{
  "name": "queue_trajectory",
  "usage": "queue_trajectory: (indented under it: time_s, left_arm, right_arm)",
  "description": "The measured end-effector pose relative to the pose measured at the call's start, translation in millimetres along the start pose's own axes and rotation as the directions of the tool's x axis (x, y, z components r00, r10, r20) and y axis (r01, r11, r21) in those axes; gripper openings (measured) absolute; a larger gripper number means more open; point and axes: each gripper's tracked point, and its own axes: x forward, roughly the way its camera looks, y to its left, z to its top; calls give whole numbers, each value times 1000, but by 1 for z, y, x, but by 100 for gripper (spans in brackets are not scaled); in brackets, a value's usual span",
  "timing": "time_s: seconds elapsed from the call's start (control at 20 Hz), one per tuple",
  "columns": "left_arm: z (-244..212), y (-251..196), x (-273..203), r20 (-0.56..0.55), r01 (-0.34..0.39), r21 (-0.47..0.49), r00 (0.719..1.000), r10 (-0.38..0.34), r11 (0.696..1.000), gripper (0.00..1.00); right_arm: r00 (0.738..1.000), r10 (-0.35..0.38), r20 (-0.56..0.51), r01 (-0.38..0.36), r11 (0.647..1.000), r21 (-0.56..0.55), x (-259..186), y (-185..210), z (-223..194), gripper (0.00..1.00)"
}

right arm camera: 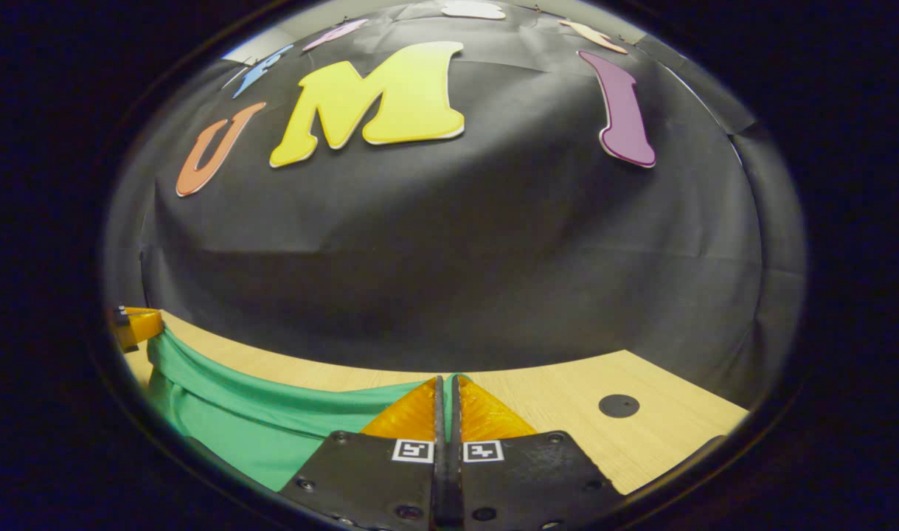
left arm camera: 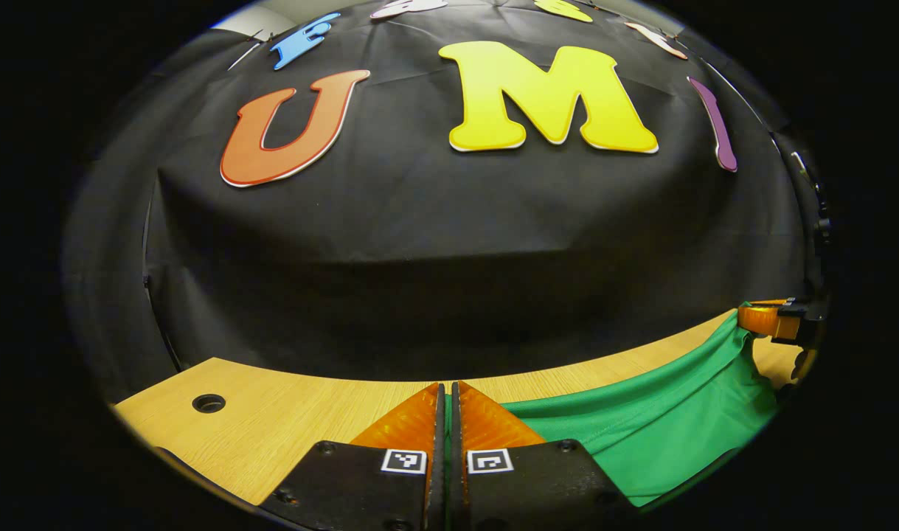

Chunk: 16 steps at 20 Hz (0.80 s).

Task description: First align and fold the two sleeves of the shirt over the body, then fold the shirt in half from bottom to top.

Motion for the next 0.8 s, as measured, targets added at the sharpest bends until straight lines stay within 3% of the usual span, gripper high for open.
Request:
queue_trajectory:
  time_s: [0.25, 0.3, 0.35, 0.45, 0.55, 0.65, 0.8]
  left_arm:
    - [0, 5, -3, 13, 3, -44, 1000, -2, 999, 9]
    - [0, 6, -2, 23, -1, -63, 1000, 2, 998, 12]
    - [0, 9, -5, 28, -6, -83, 1000, 8, 997, 21]
    - [0, 12, -7, 39, -11, -118, 999, 16, 993, 35]
    - [-4, 8, -9, 46, 25, -151, 999, -18, 988, 66]
    - [1, 14, -11, 56, 16, -185, 998, -6, 983, 100]
    - [-8, 23, -20, 21, -22, -192, 999, 27, 981, 100]
  right_arm:
    - [1000, -13, -9, 13, 1000, 8, -1, -2, -2, 0]
    - [1000, -16, -8, 16, 1000, 13, -1, -2, -2, 4]
    - [1000, -19, -12, 19, 999, 25, 0, -2, -2, 8]
    - [1000, -17, -12, 18, 999, 50, -2, -7, -3, 52]
    - [1000, -15, 3, 15, 998, 55, -6, -8, -1, 95]
    - [1000, -14, 20, 13, 998, 64, -8, -9, 3, 95]
    - [996, -41, 76, 39, 999, 28, -19, -20, 23, 94]
